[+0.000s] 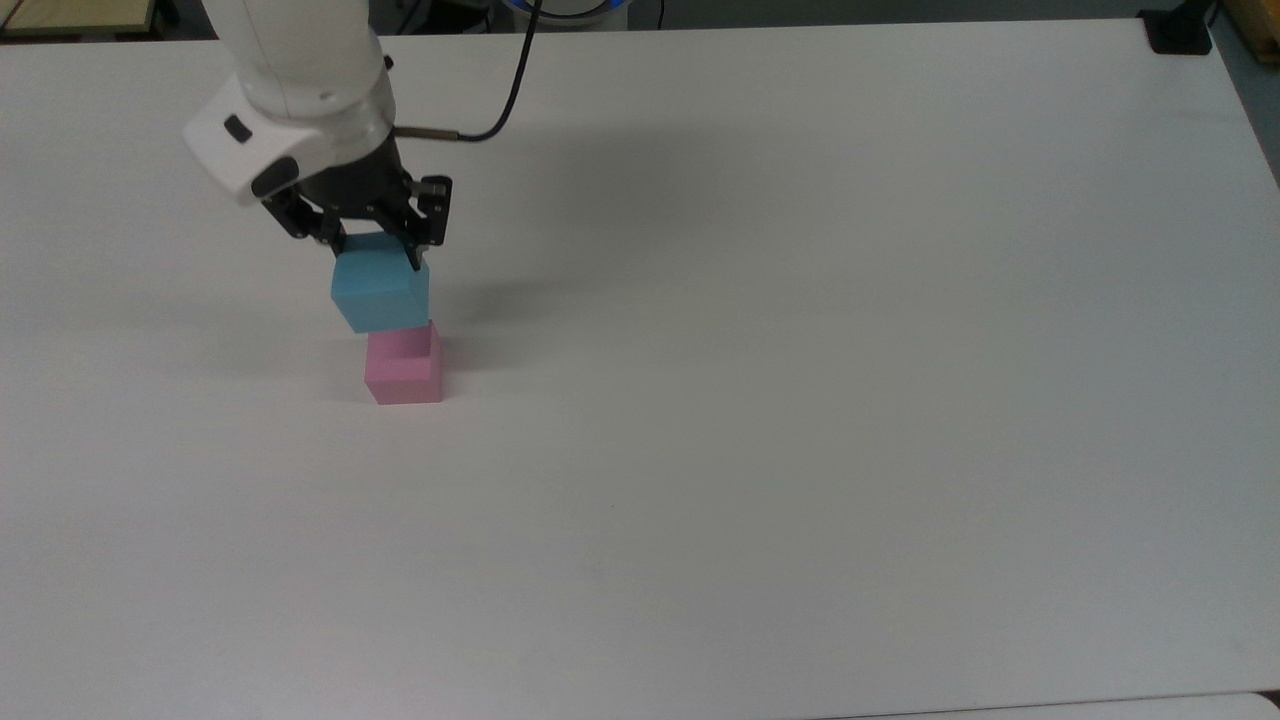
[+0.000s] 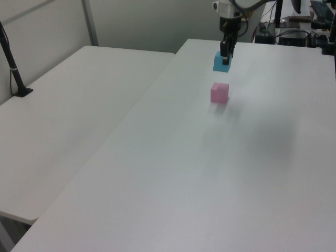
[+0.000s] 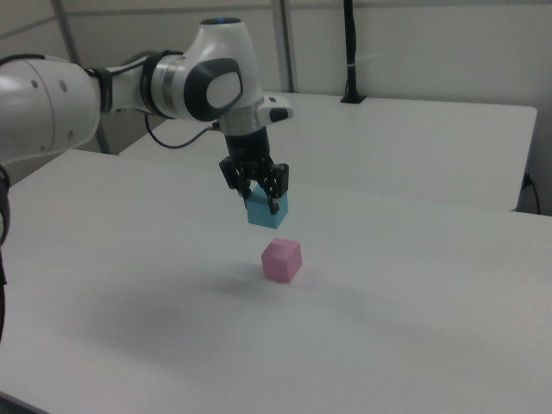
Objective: Put blue cube on pink cube
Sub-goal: 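Lower the light-blue cube onto the pink cube's top face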
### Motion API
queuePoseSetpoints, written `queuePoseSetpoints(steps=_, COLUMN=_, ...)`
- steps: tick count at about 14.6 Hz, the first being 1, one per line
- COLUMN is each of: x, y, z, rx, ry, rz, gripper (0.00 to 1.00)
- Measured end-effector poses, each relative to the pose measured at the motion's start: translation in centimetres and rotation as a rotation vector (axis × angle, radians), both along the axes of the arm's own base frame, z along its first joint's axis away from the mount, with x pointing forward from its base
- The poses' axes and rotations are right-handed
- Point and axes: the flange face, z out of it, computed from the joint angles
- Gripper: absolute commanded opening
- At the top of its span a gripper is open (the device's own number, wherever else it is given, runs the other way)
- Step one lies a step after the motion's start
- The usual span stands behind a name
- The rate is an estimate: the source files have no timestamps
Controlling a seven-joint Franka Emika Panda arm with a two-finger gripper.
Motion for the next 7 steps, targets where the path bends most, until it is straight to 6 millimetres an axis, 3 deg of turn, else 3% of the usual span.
queuePoseSetpoints(steps=7, x=1.2, y=-0.5, z=-3.1, rx=-0.035, ry=0.004, rz=0.007, gripper=0.45)
